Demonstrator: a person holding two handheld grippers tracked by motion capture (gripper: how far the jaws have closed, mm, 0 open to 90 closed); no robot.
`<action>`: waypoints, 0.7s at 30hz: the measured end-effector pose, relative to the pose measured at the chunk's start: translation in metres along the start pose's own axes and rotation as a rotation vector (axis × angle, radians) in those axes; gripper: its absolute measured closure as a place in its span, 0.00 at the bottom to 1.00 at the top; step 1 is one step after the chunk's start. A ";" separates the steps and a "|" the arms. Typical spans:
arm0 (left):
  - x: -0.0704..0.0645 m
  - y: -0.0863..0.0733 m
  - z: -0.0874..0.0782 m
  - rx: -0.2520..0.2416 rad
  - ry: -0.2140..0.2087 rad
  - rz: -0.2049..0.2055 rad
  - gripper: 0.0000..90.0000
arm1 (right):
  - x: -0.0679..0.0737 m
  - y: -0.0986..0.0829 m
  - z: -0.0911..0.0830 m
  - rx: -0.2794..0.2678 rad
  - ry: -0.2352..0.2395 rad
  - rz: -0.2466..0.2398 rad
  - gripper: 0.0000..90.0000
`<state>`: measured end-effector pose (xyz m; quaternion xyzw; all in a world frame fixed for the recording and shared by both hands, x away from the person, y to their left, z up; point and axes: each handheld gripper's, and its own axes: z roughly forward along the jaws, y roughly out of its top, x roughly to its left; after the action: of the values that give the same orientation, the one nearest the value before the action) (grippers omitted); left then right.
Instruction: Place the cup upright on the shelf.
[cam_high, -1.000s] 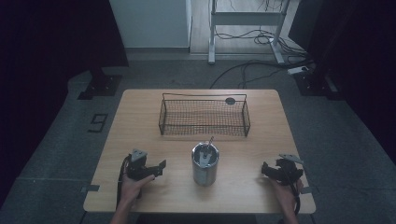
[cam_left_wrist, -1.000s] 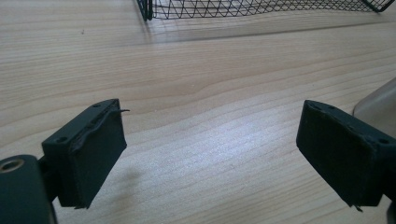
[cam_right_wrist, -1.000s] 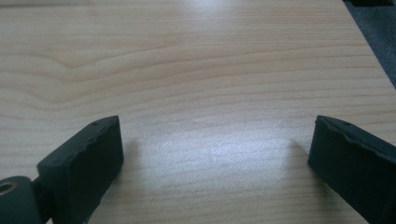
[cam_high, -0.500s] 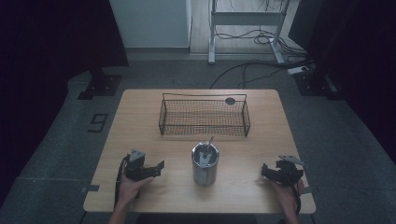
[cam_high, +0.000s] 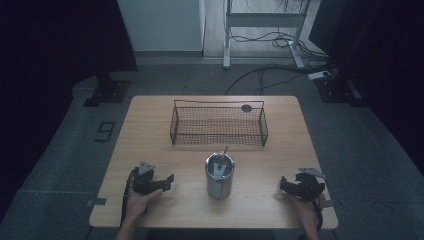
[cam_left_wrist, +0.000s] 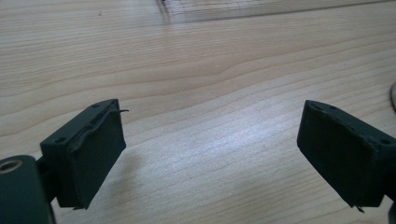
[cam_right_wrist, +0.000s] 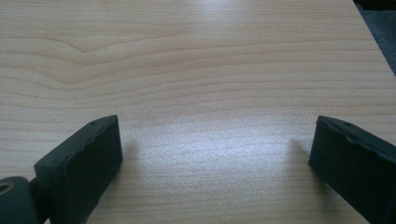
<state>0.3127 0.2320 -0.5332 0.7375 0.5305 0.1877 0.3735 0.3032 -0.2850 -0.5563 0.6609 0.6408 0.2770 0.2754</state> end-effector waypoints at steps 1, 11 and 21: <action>0.000 0.000 -0.001 -0.006 0.005 0.003 0.09 | 0.000 0.000 0.000 0.001 0.001 0.000 0.02; -0.011 0.010 -0.021 -0.084 0.000 0.018 0.09 | -0.001 0.000 0.000 0.000 0.003 -0.002 0.02; -0.026 0.022 -0.043 -0.157 -0.096 0.010 0.09 | -0.001 0.000 0.000 -0.002 0.005 -0.002 0.03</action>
<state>0.2886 0.2194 -0.4857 0.7169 0.4919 0.1949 0.4540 0.3032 -0.2865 -0.5563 0.6595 0.6417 0.2790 0.2748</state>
